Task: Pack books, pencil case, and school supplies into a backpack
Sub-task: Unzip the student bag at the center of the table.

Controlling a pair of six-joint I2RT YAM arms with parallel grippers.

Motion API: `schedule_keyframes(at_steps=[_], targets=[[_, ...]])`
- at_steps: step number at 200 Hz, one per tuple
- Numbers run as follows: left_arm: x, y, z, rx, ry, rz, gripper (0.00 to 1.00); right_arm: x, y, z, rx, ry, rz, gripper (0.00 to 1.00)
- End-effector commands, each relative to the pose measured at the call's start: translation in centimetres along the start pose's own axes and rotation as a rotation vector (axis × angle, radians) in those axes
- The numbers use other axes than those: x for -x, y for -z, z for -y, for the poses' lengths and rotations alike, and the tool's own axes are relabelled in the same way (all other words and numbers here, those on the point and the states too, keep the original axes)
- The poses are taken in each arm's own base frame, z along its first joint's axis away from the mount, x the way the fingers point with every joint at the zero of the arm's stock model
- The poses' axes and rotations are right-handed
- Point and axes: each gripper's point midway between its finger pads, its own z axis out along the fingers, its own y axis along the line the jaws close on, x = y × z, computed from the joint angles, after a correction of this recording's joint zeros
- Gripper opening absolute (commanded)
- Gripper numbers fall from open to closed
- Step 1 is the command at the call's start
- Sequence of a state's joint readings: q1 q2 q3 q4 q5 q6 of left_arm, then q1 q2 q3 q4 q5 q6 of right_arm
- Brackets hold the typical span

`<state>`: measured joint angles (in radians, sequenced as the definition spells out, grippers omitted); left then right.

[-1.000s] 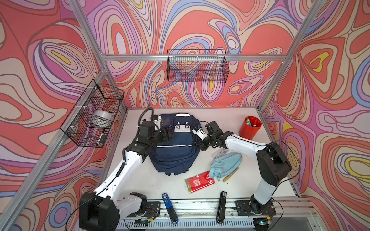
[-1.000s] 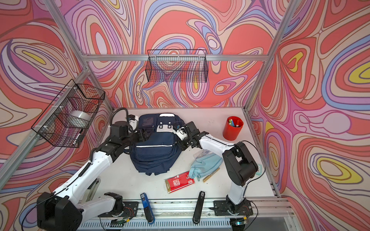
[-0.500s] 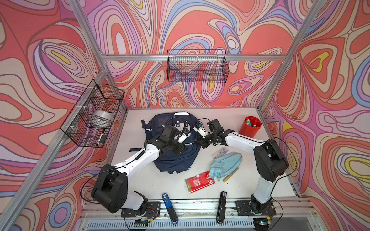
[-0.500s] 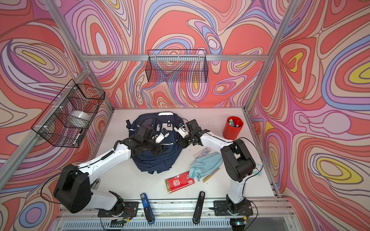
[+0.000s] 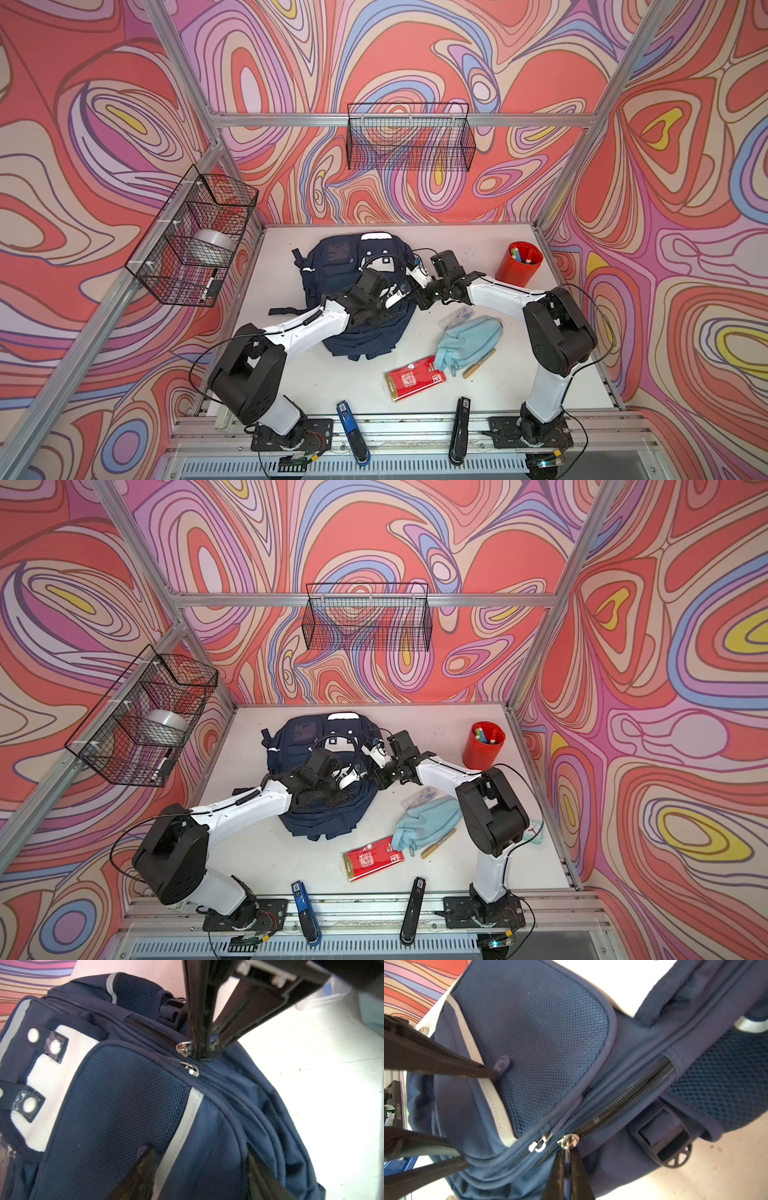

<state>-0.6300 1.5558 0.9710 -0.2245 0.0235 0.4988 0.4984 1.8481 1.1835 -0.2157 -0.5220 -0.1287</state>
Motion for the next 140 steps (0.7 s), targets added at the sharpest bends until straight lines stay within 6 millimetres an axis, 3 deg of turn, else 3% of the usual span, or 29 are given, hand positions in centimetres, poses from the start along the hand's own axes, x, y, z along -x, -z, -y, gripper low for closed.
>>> schedule_keyframes(at_steps=[1,10,29,61,78,109,140], targets=[[0.3,-0.4,-2.0,0.085,-0.020,-0.014,0.38,0.7,0.2,-1.4,0.056,0.016,0.035,0.00],[0.6,-0.5,-2.4,0.100,0.009,-0.020,0.31,0.7,0.3,-1.4,0.055,0.014,0.038,0.00],[1.4,-0.4,-4.6,0.175,0.192,-0.047,0.00,0.9,0.6,-1.3,0.040,0.012,0.059,0.00],[3.3,-0.2,-4.7,0.002,0.471,-0.035,0.00,1.0,1.0,-1.1,-0.004,0.025,0.089,0.00],[4.8,-0.1,-4.8,-0.022,0.548,0.043,0.00,1.7,2.0,-1.5,-0.024,0.043,0.140,0.00],[6.9,0.3,-5.1,-0.069,0.651,0.075,0.00,1.1,2.4,-2.6,-0.073,0.096,0.107,0.00],[8.3,0.2,-5.7,-0.092,0.757,0.085,0.00,0.7,1.4,-7.8,-0.102,0.165,0.111,0.00]])
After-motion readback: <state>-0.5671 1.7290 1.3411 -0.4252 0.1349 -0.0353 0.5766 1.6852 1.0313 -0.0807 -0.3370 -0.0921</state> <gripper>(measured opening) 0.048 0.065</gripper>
